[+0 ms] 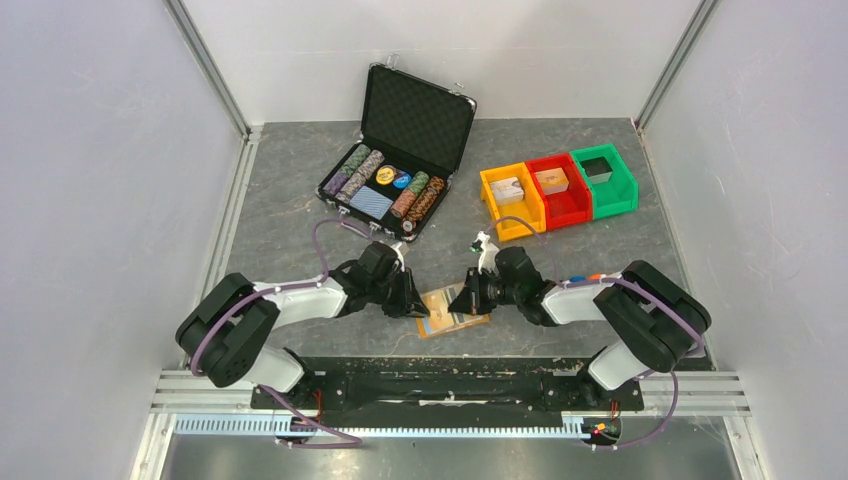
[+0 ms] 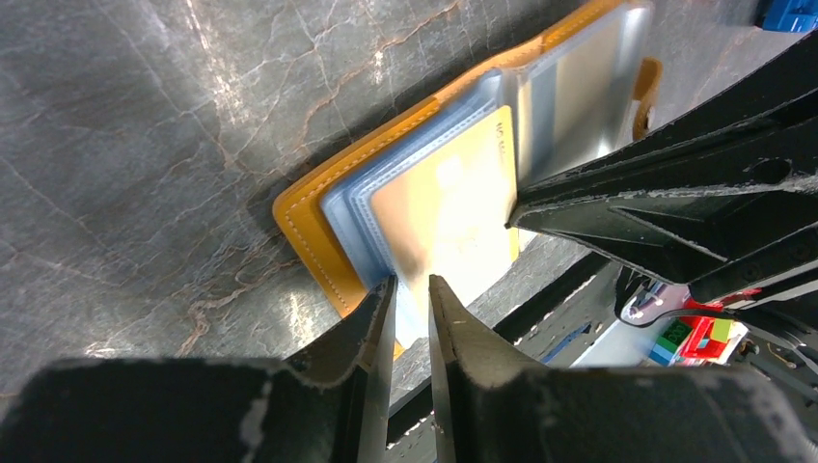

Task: Take the credit cards out of the card holder
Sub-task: Remove the credit card from the card holder.

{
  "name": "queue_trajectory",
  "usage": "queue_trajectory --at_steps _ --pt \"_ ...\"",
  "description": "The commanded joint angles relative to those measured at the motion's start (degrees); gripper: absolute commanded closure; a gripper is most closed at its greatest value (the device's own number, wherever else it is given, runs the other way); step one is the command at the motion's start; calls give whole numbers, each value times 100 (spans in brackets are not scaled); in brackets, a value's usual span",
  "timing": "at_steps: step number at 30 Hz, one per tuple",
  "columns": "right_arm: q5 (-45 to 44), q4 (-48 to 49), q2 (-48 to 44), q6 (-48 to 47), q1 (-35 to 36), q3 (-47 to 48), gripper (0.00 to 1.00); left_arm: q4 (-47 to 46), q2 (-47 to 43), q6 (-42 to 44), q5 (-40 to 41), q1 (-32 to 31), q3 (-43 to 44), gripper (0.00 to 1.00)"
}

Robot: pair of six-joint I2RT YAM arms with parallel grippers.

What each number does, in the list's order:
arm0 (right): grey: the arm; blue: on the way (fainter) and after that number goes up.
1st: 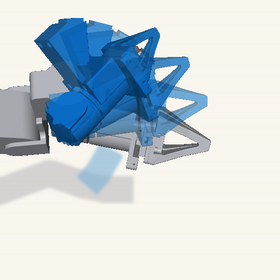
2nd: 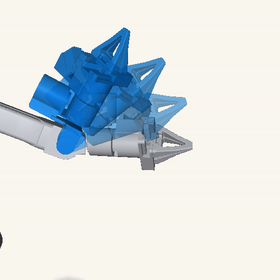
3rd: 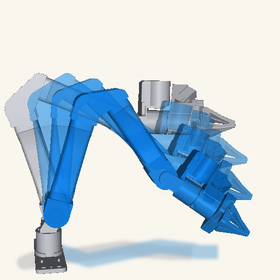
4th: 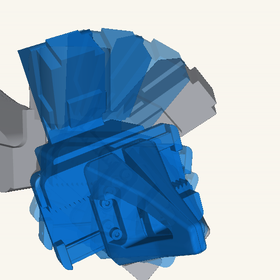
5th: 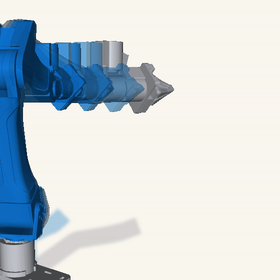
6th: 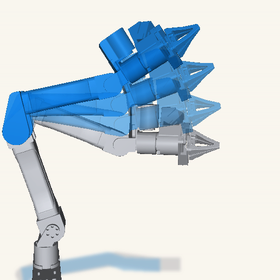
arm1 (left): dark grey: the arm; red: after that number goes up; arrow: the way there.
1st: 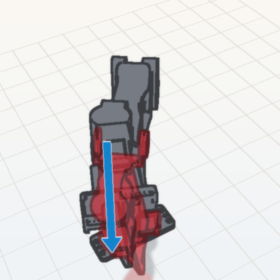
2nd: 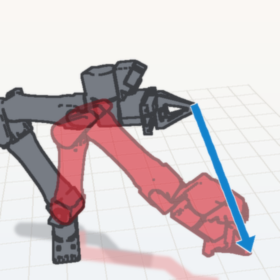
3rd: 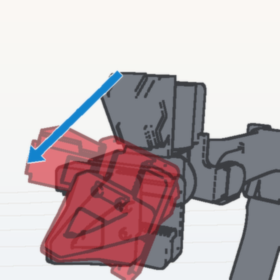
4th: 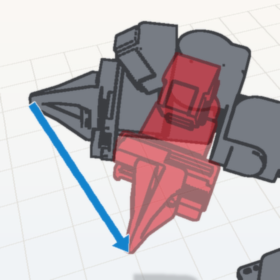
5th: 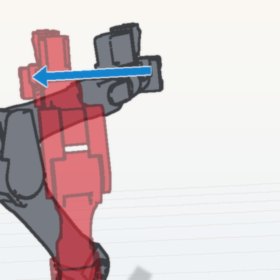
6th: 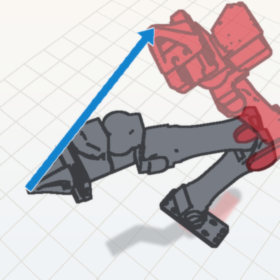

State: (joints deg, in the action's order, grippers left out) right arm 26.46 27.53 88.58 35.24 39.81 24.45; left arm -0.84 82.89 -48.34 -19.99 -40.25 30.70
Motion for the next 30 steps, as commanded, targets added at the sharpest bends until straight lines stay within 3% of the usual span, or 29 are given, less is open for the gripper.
queue_trajectory --at_steps 1,7,24,30 --pt "496 1038 -96 443 -78 -333 100 138 -29 63 212 -18 -289 73" --pt "549 1301 -125 562 -136 -501 100 222 -19 94 229 -18 -238 73" --pt "549 657 -483 299 -561 -551 100 316 35 166 274 -18 -188 70" --pt "642 778 -335 454 -512 -502 80 245 54 132 228 -18 -192 70"
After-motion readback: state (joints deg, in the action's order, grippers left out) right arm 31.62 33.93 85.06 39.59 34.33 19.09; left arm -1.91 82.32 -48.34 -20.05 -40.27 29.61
